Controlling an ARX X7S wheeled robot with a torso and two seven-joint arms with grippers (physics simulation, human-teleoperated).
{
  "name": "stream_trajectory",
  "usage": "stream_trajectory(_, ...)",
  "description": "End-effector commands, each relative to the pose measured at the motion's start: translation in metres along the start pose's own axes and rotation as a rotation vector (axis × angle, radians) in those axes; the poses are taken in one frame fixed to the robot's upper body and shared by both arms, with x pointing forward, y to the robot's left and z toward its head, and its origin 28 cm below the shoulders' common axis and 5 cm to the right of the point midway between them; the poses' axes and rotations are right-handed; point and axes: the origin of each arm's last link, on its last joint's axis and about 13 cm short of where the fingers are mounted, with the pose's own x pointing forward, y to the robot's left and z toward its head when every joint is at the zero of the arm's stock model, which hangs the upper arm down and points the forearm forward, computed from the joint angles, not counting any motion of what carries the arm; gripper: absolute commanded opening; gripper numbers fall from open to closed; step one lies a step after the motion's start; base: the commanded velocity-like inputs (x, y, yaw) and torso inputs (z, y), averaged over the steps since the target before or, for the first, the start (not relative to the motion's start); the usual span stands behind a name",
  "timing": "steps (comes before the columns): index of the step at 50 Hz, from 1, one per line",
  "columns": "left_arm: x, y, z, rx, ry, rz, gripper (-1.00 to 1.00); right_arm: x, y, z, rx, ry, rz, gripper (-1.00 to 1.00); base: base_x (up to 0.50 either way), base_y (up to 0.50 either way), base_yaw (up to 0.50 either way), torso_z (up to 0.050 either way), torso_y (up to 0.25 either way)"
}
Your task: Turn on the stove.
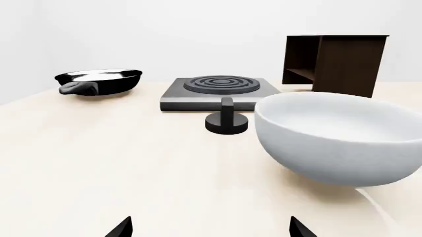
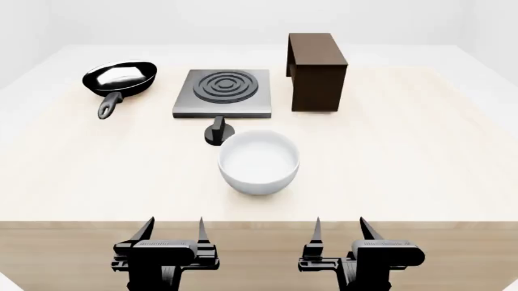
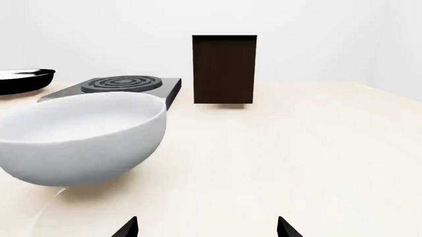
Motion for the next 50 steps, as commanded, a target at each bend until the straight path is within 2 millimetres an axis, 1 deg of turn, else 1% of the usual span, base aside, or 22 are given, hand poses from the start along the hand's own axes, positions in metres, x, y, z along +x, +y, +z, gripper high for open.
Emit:
stream_trajectory(1,-0.0004,-0.0001,-0.0003,0.000,0.000,0.000,1.00,-0.0008,0.0006,0.0004,0.000,0.000,0.000,1.00,0.00,0.00,0.00,0.000,0.000)
stream_trajectory(38,-0.0002,0.0017,-0.0013,-0.003,-0.003,0.004,1.00,-0.0011,0.0024,-0.0012,-0.031,0.005,-0.001,1.00,0.00,0.00,0.00,0.000,0.000)
stream_trajectory(50,-0.0007,0.0017,-0.0008,-0.002,-0.004,0.002,1.00,-0.0006,0.0022,-0.0014,-0.023,0.012,-0.004,1.00,-0.06,0.47,0.00,0.000,0.000)
